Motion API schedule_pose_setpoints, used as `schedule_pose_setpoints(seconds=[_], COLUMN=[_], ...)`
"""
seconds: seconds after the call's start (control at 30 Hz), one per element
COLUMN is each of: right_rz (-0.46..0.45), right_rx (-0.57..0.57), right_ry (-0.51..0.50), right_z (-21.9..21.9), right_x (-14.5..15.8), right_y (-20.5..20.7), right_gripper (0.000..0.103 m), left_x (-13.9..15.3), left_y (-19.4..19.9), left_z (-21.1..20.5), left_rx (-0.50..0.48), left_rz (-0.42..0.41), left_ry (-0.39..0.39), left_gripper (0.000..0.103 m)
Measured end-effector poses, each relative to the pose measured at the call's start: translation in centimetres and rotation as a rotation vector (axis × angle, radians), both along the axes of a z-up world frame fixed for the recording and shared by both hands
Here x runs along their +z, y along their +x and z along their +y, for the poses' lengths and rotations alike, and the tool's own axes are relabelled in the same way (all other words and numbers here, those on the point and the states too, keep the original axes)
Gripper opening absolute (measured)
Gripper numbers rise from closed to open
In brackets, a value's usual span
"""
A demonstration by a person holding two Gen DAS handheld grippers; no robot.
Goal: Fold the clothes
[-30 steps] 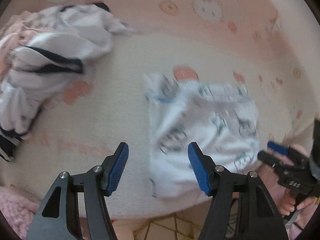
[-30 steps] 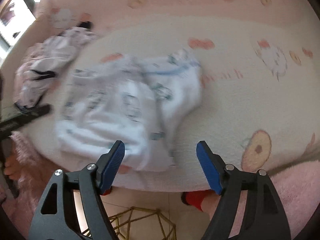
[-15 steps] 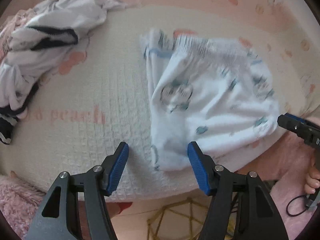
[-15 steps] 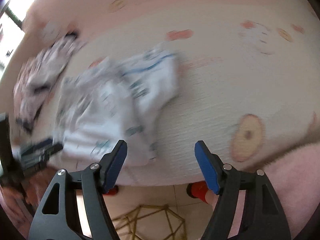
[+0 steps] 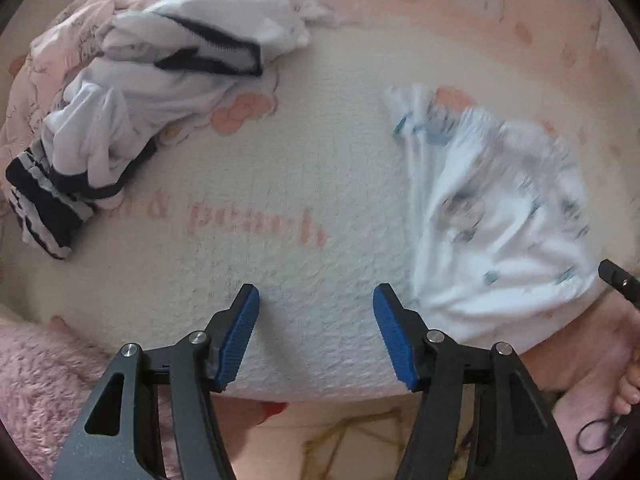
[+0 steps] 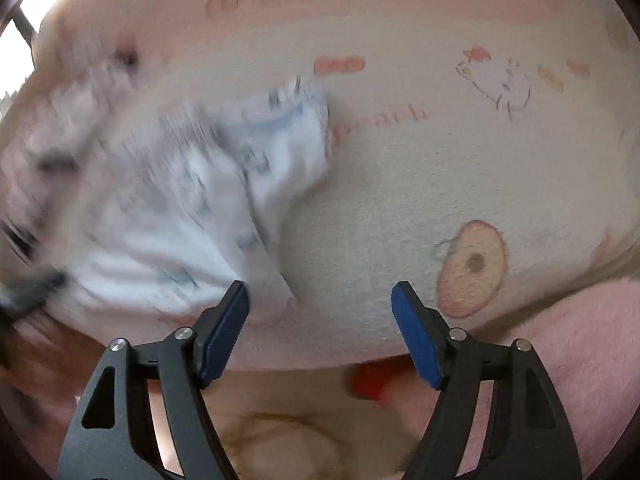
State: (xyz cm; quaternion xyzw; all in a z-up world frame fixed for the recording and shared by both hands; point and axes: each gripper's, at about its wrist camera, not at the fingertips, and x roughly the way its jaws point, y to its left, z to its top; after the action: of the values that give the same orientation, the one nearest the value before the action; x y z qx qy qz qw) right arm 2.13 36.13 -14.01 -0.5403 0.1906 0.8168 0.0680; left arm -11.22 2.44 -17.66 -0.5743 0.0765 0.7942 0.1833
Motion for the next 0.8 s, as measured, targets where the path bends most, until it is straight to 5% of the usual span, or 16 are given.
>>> schedule_pose_setpoints(seconds=[0.07,0.23,0.3,0.4,0.6,0.67,0.8], right_rz=[0.079,-0.007,-0.068,-0.1,0.008,0.024,0.006], right_rx=[-0.047,0.053,0.115,0.117,-0.02,-0.005,0.095], right_ry=[-0.196,0.072,0.153,0.226,0.135,0.166,0.241], right_z=[1.4,-2.9,-4.9,-5.4,-2.3,-3.3,-6.6], right_x=[0.4,-1.3,-2.6,-3.0,-0.4,-0.5,-2.1], right_y=[0.1,-2.2,-3.3,-3.4,-3.0,-3.5,-5.6], right_gripper=[0.073,0.073,0.072,0.072,0.072,0.072,0.072], left_x=[0.6,0.9,0.2,-2.0,-0.1,0.4,-0.3], left_y=[0.2,0.8,1.6,0.8,-0.8,-0.8,-0.9], left_z=[1.1,5.5,6.2,6.0,3.5,4.2,8.8], left_rx=[-0.046,-0.175,-0.204,-0.179,-0.082,-0.094,-0.153], left_rz=[0.014,0.032,0.037,0.054,0.101,0.115,0.128], left_ry=[0.079,0.202,0.167,-0.028,0.061,0.113,0.084], left_gripper=[0.061,0.062,0.062,0.064,0.064,0.064,0.064])
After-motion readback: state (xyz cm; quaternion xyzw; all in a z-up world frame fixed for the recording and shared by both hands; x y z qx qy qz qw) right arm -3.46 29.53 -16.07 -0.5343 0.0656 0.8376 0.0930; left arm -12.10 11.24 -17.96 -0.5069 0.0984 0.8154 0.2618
